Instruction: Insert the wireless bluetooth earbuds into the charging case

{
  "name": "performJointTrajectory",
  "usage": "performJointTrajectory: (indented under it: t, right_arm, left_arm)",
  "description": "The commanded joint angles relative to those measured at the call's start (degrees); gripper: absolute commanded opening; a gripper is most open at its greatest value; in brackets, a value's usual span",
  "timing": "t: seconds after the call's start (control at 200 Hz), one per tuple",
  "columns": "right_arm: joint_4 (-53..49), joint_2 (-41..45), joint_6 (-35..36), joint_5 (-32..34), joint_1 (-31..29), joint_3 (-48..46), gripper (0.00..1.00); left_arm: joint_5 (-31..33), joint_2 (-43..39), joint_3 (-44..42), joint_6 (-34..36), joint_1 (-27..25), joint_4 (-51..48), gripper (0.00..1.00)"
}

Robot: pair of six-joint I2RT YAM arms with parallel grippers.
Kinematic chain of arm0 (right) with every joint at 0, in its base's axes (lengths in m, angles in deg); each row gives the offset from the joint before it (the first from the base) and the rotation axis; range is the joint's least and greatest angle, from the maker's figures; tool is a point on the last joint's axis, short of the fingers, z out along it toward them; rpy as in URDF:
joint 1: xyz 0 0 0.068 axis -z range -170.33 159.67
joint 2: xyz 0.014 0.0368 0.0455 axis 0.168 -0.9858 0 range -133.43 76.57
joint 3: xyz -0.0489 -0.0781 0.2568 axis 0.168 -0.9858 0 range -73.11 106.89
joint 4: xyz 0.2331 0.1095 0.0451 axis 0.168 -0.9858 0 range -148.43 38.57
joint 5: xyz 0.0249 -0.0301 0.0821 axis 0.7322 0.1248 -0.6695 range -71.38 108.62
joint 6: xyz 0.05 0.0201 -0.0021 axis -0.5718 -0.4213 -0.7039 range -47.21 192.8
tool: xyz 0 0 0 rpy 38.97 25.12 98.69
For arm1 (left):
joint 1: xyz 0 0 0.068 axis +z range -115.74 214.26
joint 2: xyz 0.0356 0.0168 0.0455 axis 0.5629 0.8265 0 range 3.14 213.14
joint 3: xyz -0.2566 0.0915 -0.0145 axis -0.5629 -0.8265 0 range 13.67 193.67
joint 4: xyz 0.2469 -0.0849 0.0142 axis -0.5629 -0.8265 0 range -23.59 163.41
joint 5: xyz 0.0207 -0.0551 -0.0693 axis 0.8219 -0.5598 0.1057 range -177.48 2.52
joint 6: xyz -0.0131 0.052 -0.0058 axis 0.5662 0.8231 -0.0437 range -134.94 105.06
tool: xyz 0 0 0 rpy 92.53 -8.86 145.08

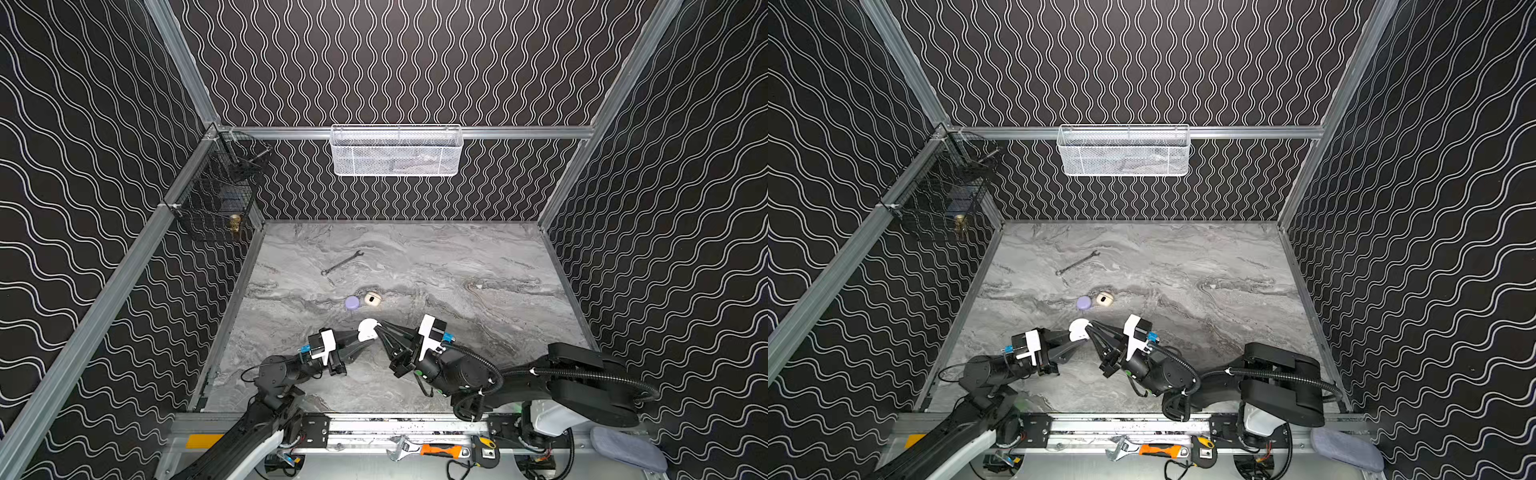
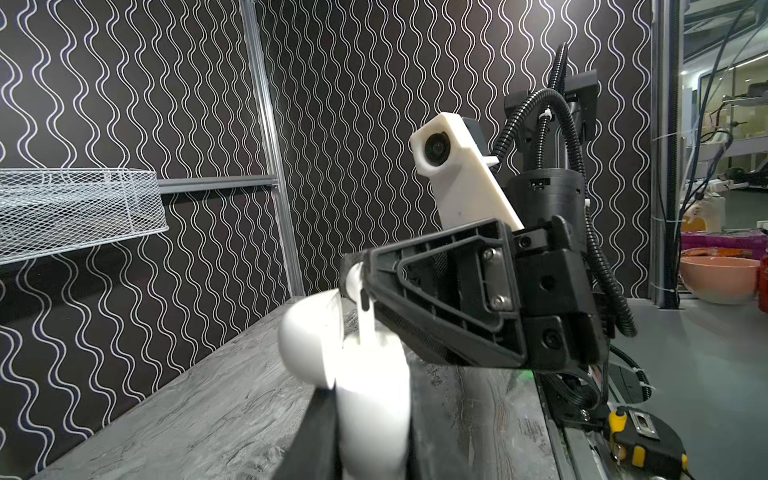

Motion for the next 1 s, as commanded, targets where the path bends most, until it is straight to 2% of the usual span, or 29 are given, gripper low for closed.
performJointTrajectory:
  t: [0.0,0.996]
  right_arm:
    - [0.6,-0.3,-1.2,-2.2,-0.5,-0.3,0.06]
    - [3.8,-1.2,-1.0,-0.7,-3.2,-1.1,0.06]
  left_arm:
    - [2.8,-0.1,0.6,0.4,-0.1,6.4,0.0]
    - [4.9,2.6,-0.1,0.1,0.0,8.4,0.0]
